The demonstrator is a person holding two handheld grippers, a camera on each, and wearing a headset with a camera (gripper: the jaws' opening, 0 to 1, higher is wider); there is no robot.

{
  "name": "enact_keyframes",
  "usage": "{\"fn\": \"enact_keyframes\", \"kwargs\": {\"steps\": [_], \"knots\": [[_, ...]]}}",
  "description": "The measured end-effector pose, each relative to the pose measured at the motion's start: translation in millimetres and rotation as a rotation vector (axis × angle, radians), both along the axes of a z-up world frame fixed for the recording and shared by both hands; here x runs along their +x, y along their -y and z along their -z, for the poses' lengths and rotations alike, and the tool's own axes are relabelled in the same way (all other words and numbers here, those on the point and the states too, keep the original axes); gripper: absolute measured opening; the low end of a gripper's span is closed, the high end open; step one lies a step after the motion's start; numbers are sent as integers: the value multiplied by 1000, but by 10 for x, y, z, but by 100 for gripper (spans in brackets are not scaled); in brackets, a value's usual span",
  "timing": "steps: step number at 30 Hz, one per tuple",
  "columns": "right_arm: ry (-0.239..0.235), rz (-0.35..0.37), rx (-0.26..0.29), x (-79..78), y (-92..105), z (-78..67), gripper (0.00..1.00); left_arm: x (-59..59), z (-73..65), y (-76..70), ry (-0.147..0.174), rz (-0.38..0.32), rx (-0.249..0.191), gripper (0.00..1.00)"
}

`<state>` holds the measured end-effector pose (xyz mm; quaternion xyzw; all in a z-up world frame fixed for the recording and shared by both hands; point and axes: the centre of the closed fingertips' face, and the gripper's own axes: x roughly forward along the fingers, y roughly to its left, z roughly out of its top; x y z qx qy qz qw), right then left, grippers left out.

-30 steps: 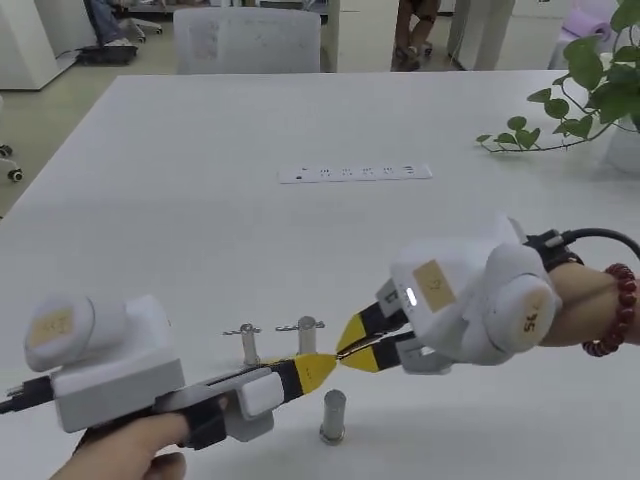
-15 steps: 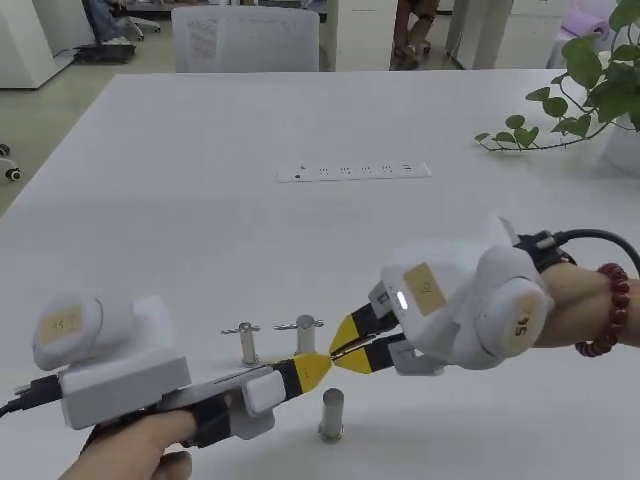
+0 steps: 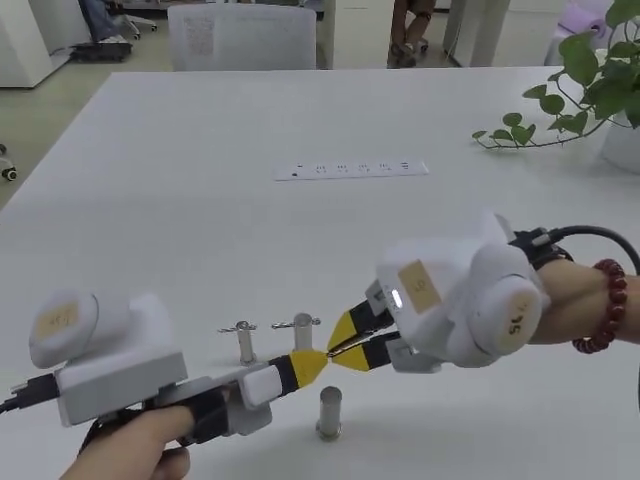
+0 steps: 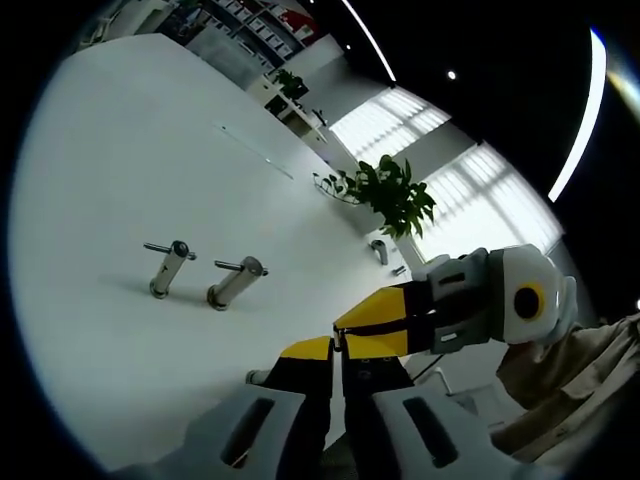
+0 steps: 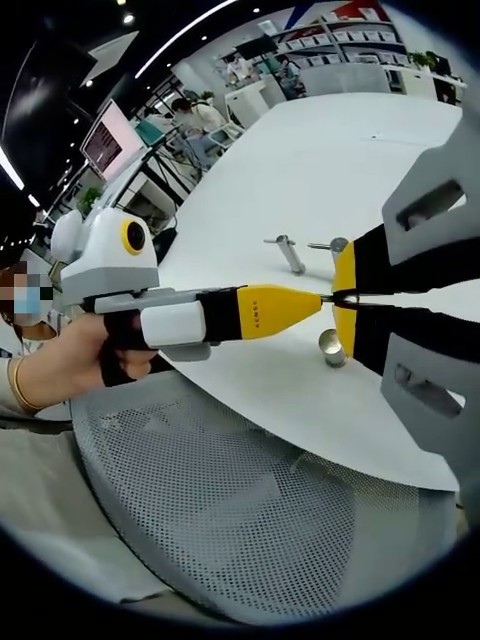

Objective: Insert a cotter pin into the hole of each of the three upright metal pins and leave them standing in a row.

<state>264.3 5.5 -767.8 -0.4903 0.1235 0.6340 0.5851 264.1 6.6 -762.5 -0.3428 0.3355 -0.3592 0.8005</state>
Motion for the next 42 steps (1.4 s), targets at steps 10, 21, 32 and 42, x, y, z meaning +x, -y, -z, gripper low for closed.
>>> {"fn": "enact_keyframes", "kwargs": {"steps": [10, 21, 32, 42], "knots": [[-15, 28, 23, 17, -2, -15, 5, 32, -4, -20, 16, 11, 13, 0], [-175, 139, 102, 36, 36, -112, 12, -1, 45, -63, 182, 91, 131, 0], [-379, 203, 125, -43, 124, -134, 14, -78, -6, -42, 431, 221, 236, 0], [-503, 188, 85, -197, 203, -68, 16, -204, 18, 12, 550, 350, 282, 0]]}}
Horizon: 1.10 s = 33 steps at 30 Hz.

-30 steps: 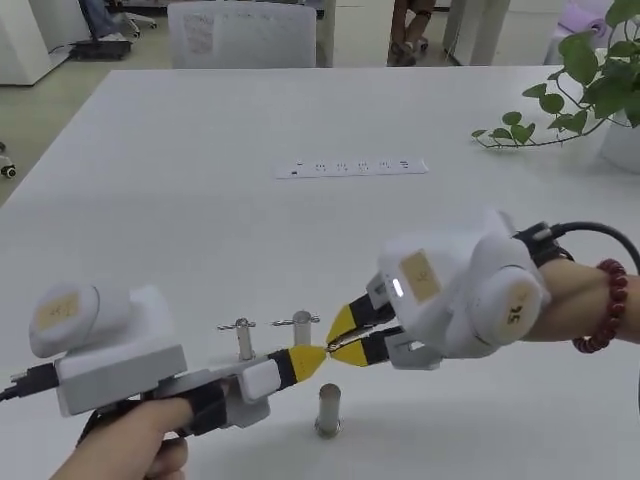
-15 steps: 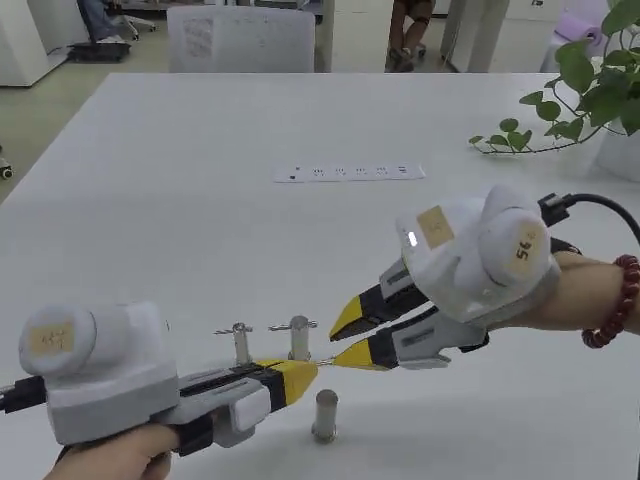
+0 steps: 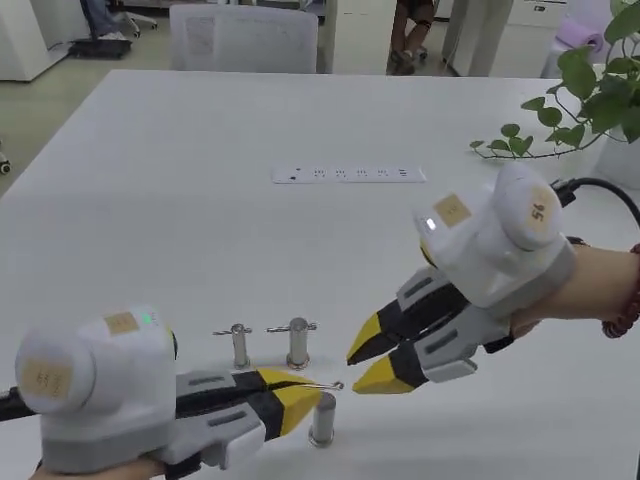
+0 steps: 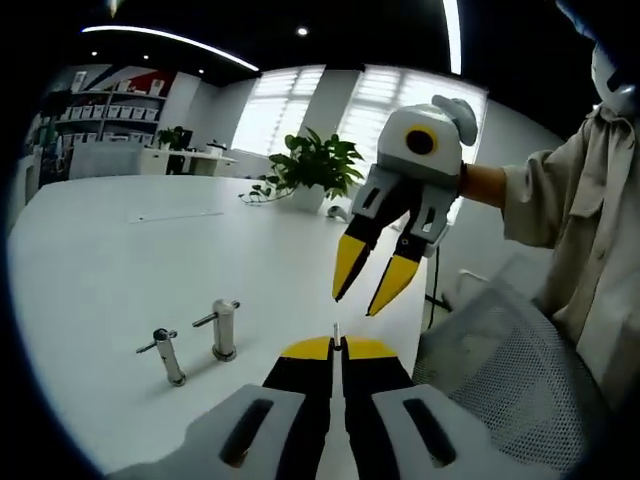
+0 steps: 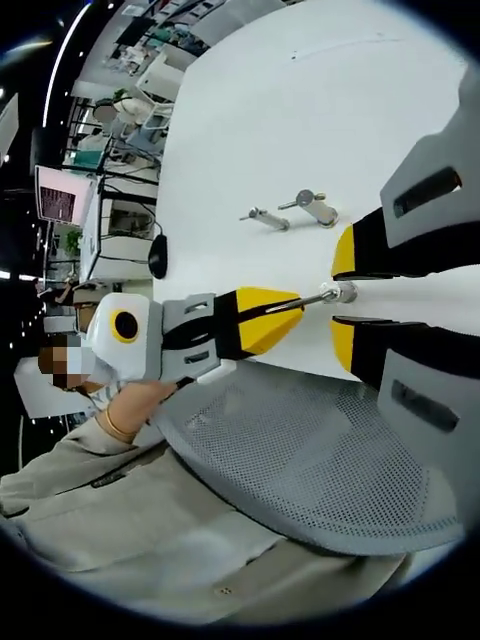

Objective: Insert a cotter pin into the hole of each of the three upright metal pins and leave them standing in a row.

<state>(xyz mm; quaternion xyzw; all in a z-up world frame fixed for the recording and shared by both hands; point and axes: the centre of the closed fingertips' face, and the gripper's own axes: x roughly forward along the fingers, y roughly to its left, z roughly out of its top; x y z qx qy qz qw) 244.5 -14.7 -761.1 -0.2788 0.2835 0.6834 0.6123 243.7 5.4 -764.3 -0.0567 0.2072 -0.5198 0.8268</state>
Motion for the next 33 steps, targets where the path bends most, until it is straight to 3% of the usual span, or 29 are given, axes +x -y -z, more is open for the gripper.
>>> {"fn": "enact_keyframes", "kwargs": {"steps": [13, 26, 33], "knots": [[-112, -60, 13, -199, 41, 17, 15, -161, -105, 96, 61, 123, -41, 0], [-188, -83, 46, -339, 31, -25, 11, -253, -198, 134, 71, 173, -85, 0], [-202, -81, 63, -369, 13, -50, 8, -279, -204, 138, 77, 187, -90, 0]]}}
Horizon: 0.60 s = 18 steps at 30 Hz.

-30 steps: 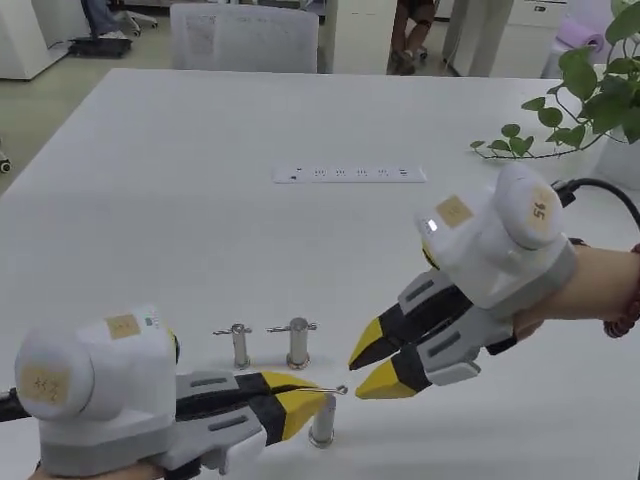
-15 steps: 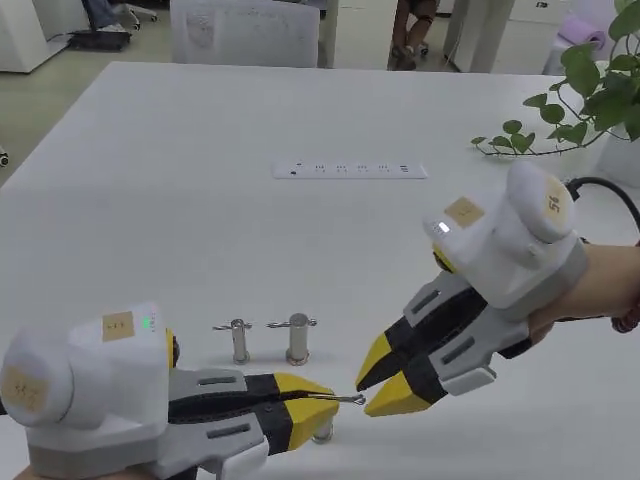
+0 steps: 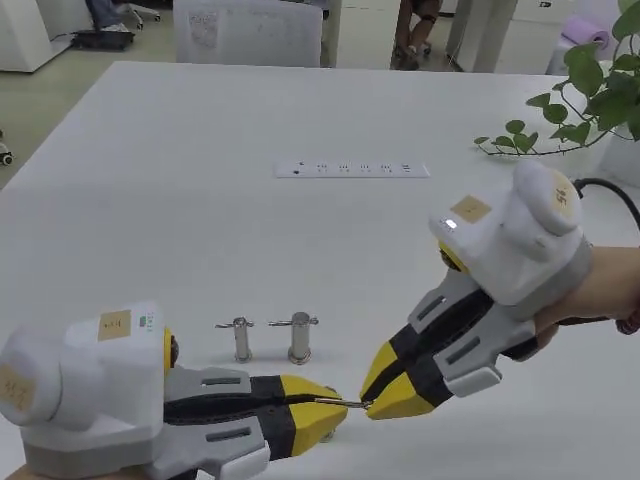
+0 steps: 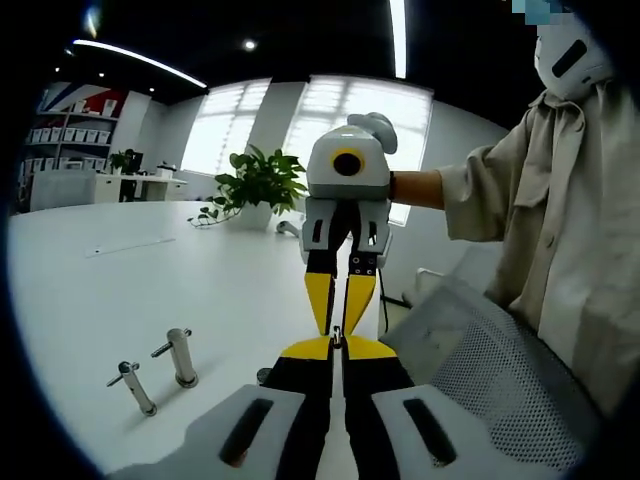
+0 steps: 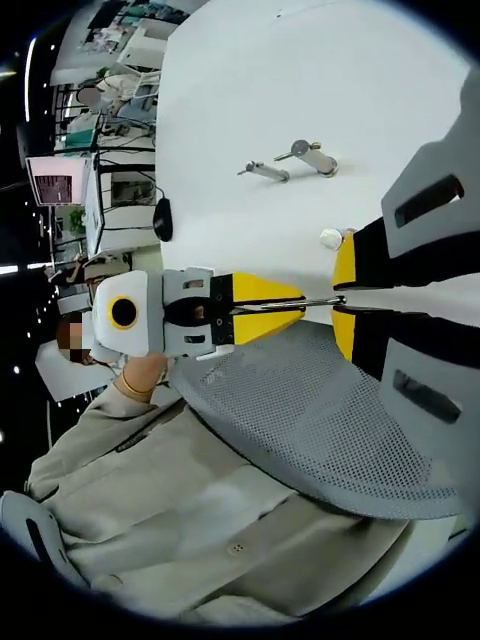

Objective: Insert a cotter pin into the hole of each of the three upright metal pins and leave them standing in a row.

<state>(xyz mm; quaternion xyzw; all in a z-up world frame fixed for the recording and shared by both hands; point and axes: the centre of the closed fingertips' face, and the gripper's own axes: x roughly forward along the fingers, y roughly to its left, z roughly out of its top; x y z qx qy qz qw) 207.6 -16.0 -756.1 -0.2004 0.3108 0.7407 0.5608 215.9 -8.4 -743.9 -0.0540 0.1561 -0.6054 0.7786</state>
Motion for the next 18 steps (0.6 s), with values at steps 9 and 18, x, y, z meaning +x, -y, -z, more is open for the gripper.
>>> {"fn": "enact_keyframes", "kwargs": {"steps": [9, 18], "knots": [[-34, 6, 17, -25, -8, -26, 6, -14, -36, 8, 11, 12, -17, 0], [-45, -9, 37, -52, -22, -59, 5, -36, -78, 20, 14, 23, -30, 0]]}}
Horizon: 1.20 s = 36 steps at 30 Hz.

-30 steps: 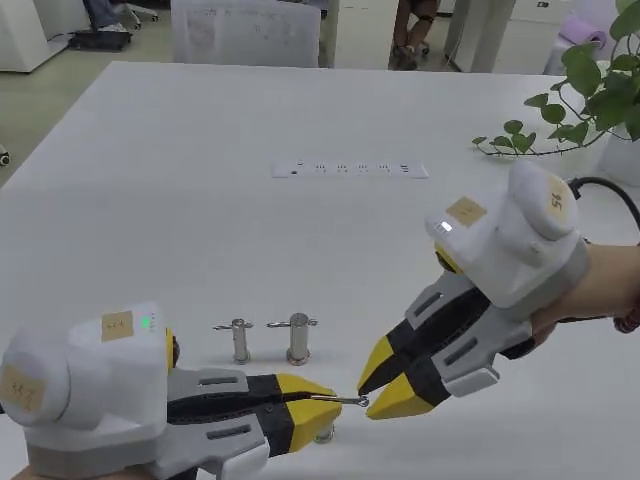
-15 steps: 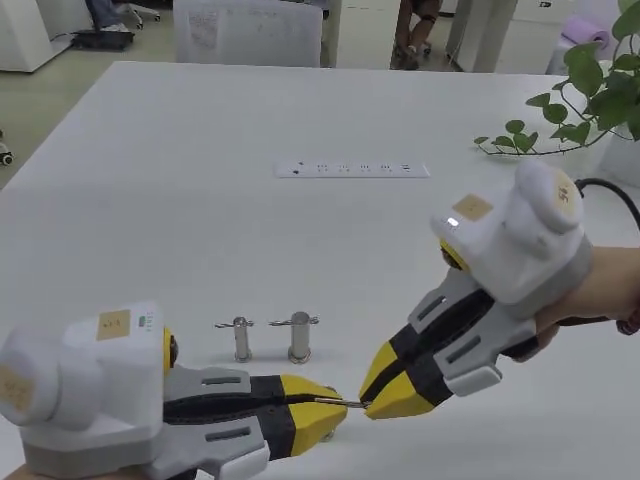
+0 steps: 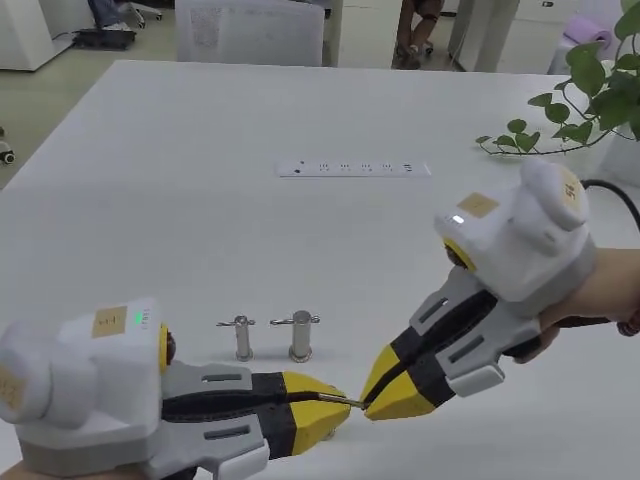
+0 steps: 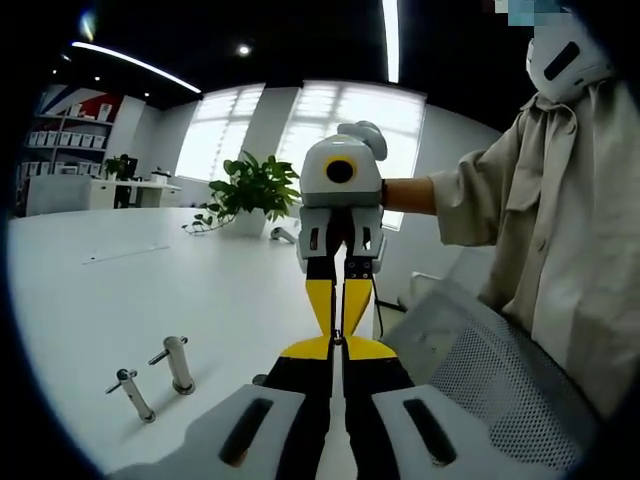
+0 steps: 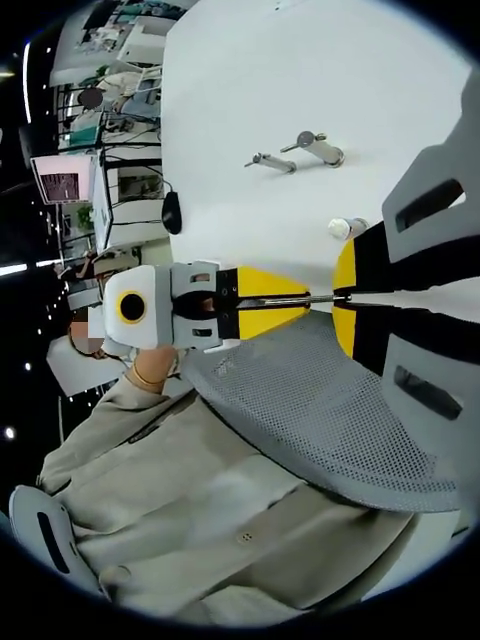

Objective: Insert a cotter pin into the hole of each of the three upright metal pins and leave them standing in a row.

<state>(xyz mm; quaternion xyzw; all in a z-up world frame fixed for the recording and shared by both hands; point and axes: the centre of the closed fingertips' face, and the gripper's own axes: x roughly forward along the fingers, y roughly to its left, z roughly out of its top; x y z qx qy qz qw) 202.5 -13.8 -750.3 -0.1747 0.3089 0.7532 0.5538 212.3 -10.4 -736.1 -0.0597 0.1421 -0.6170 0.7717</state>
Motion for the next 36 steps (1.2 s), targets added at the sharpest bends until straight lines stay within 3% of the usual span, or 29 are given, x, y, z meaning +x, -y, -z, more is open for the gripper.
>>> {"fn": "enact_keyframes", "kwargs": {"steps": [9, 18, 25, 36], "knots": [[34, 7, -33, 56, 19, 27, 3, 47, 2, -5, 6, -32, 9, 2], [86, 38, -135, 133, 112, 202, 3, 121, 9, -45, 9, -82, 17, 23], [116, 56, -182, 187, 188, 289, 3, 175, 114, -92, 26, -129, 52, 36], [181, 77, -246, 294, 321, 406, 3, 300, 296, -128, 41, -188, 104, 38]]}}
